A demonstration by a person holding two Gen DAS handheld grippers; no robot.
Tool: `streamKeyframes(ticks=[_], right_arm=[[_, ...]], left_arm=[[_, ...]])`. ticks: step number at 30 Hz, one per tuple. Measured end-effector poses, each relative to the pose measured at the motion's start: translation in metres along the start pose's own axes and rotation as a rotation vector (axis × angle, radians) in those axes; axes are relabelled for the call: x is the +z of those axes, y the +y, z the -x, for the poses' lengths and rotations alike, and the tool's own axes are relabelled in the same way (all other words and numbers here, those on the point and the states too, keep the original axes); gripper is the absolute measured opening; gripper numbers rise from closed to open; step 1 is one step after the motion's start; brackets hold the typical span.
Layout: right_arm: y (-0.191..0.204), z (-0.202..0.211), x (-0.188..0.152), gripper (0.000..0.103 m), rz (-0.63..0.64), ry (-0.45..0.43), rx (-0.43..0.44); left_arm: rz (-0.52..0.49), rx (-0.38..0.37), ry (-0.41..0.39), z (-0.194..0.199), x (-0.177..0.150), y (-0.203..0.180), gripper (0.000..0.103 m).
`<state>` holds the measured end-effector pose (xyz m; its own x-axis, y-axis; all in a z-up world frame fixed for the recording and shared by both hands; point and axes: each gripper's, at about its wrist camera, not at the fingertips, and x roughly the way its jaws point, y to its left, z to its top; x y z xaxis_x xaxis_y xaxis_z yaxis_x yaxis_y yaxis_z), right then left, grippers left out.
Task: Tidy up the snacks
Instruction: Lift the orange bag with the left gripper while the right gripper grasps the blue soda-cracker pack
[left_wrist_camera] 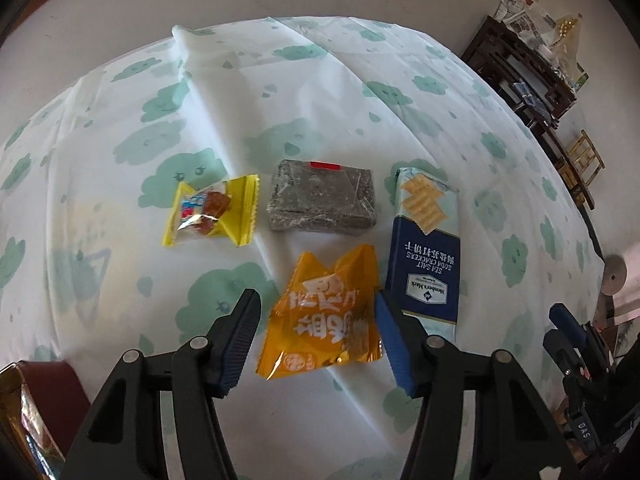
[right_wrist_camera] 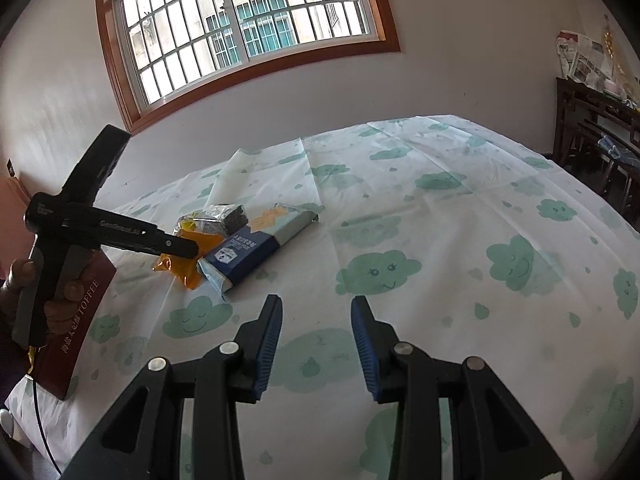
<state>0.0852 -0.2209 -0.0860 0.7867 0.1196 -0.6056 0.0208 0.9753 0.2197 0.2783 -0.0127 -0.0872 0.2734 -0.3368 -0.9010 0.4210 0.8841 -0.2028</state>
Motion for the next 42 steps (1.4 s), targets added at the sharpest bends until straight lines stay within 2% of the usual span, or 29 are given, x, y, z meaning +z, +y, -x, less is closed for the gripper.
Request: streamKeyframes(ticks=[2,5,10,13,17,21,25,27,28,30,37,39,40,42], right_arm=[[0.0,-0.001,0.0,0.036,-0.003,0.002,0.001],[-0.001,-0.001,0.0,0.036,-0.008,0.005,0.003],[-0.002,-0.002,0.0,0.036,-0.016,0.014,0.001],[-0.003,-0.003,0.0,0.036,-0.021,0.018,0.004],[-0.002,-0.006,0.0,0.036,-0.02,0.031,-0.009],[0.006,-0.012,0.004,0.036,0.002,0.06,-0.058],[0.025,-0.023,0.018,0.036,-0.043,0.1,0.009],[0.043,-0.029,0.03,0.041,-0.032,0.1,0.024],[0.051,-0.037,0.037,0.047,-0.034,0.114,0.03],[0.061,-0.052,0.047,0.047,-0.067,0.136,0.031],[0.08,-0.106,0.067,0.051,-0.194,0.211,-0.102],[0.084,-0.116,0.067,0.057,-0.199,0.215,-0.148],[0.085,-0.121,0.067,0.063,-0.198,0.214,-0.174],[0.082,-0.134,0.065,0.066,-0.244,0.252,-0.212]], left_arm=[[-0.014,0.031,-0.011,-0.002,-0.002,-0.003,0.039],[-0.019,0.039,-0.012,-0.001,-0.006,-0.005,0.037],[0.071,0.056,-0.058,0.017,-0.025,0.0,0.036],[0.134,0.034,-0.079,0.035,-0.038,0.001,0.036],[0.141,0.04,-0.111,0.062,-0.052,-0.012,0.036],[0.167,0.039,-0.138,0.087,-0.068,-0.019,0.036],[0.202,0.043,-0.172,0.11,-0.085,-0.02,0.037],[0.226,0.045,-0.184,0.118,-0.093,-0.017,0.037],[0.236,0.046,-0.191,0.123,-0.097,-0.015,0.037],[0.248,0.058,-0.203,0.13,-0.104,-0.012,0.037],[0.242,0.102,-0.222,0.144,-0.125,-0.003,0.037],[0.244,0.099,-0.221,0.145,-0.128,0.0,0.037],[0.245,0.096,-0.219,0.146,-0.129,0.001,0.037],[0.243,0.095,-0.219,0.145,-0.13,0.002,0.037]])
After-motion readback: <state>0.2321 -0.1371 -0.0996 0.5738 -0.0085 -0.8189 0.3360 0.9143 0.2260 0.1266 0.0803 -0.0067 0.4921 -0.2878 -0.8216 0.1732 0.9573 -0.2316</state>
